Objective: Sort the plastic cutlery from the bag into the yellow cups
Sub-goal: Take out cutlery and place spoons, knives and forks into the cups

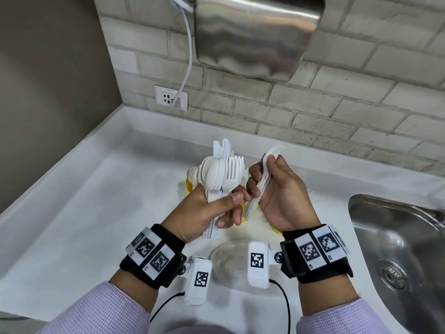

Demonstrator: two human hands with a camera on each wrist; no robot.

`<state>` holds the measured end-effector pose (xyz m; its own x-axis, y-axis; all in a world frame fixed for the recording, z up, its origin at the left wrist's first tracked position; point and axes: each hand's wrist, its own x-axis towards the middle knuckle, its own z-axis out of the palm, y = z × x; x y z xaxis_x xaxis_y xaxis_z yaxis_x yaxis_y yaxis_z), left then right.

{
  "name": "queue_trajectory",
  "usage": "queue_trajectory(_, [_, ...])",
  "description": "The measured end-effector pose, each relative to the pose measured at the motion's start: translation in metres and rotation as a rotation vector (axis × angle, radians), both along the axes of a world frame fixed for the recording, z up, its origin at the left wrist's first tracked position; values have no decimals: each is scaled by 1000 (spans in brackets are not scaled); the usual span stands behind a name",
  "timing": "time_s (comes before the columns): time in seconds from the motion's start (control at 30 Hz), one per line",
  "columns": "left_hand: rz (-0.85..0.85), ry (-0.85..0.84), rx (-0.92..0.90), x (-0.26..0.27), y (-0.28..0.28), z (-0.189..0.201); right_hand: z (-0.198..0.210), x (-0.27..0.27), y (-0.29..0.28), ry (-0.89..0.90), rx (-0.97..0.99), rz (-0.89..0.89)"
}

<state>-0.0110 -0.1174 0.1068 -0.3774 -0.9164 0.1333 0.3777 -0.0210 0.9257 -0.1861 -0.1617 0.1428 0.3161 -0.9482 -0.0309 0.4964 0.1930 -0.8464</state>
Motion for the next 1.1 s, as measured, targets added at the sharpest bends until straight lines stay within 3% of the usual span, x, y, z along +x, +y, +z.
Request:
queue_trajectory(0.2, [27, -15, -1, -1, 0, -1, 15, 1, 11, 147, -70, 129])
queue_trajectory(0.33, [13, -9, 22, -1, 0, -2, 21, 5, 20, 269, -202, 98])
queue_trajectory(0.57, [80, 8, 26, -3, -1, 0, 33, 15, 33, 263, -261, -126])
queue_trajectory(0.67, [189, 10, 52, -5, -3, 2, 26, 17, 28, 274, -216, -271])
queue_trajectory(0.83, [274, -31, 63, -5, -3, 4, 28, 22, 28, 169, -136, -338])
queue_trajectory(0.93, [280, -39, 69, -5, -4, 5, 29, 23, 30, 168, -147, -282])
queue_trajectory(1.1, [264, -70, 72, -2, -3, 4, 44, 26, 39, 319, -268, -149])
